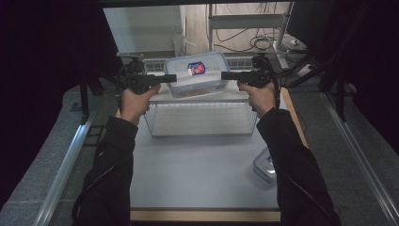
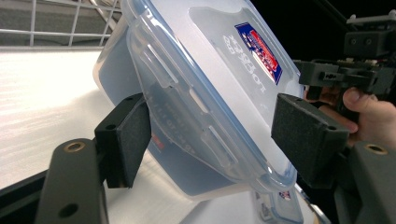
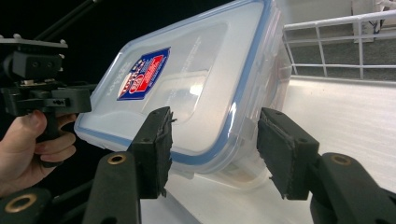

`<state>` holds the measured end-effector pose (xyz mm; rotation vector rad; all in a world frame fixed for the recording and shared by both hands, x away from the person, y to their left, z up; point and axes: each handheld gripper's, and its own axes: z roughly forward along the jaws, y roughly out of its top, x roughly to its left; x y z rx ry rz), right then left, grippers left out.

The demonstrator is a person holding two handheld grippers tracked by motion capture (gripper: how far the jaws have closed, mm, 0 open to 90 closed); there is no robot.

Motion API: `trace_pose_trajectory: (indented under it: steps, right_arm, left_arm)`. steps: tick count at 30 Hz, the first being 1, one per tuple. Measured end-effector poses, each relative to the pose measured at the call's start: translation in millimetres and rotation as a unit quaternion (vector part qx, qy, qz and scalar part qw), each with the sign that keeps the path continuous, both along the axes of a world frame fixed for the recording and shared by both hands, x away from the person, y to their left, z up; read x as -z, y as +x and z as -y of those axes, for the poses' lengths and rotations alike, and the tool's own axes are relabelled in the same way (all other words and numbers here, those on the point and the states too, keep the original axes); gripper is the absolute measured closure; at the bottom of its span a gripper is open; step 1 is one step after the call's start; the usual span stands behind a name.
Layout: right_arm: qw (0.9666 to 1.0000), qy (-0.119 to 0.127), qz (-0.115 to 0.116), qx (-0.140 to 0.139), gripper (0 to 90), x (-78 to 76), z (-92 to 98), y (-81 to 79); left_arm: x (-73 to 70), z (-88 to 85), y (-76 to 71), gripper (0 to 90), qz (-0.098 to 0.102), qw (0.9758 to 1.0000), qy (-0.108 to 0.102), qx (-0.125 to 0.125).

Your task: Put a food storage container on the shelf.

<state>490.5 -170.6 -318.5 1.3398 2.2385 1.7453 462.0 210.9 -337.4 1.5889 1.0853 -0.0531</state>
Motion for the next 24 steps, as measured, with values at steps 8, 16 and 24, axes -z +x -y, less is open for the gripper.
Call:
trace_pose_trajectory:
  steps: [8,16,24]
  right_arm:
    - [0.9994,-0.016,0.031,0.008,43.0,-4.4,4.3,-6.9]
    - [0.9980,-0.030,0.055,0.006,45.2,-1.6,9.0,-15.7]
    - [0.9943,-0.064,0.081,0.029,62.9,1.8,10.7,-22.0]
  left_arm:
    - [-15.9,1.2,-18.9,19.2,0.083,0.9927,0.077,-0.043]
    - [-12.1,9.4,-61.1,39.4,0.150,0.9780,0.139,-0.038]
    - [12.6,20.2,-80.9,77.6,0.153,0.9779,0.141,-0.021]
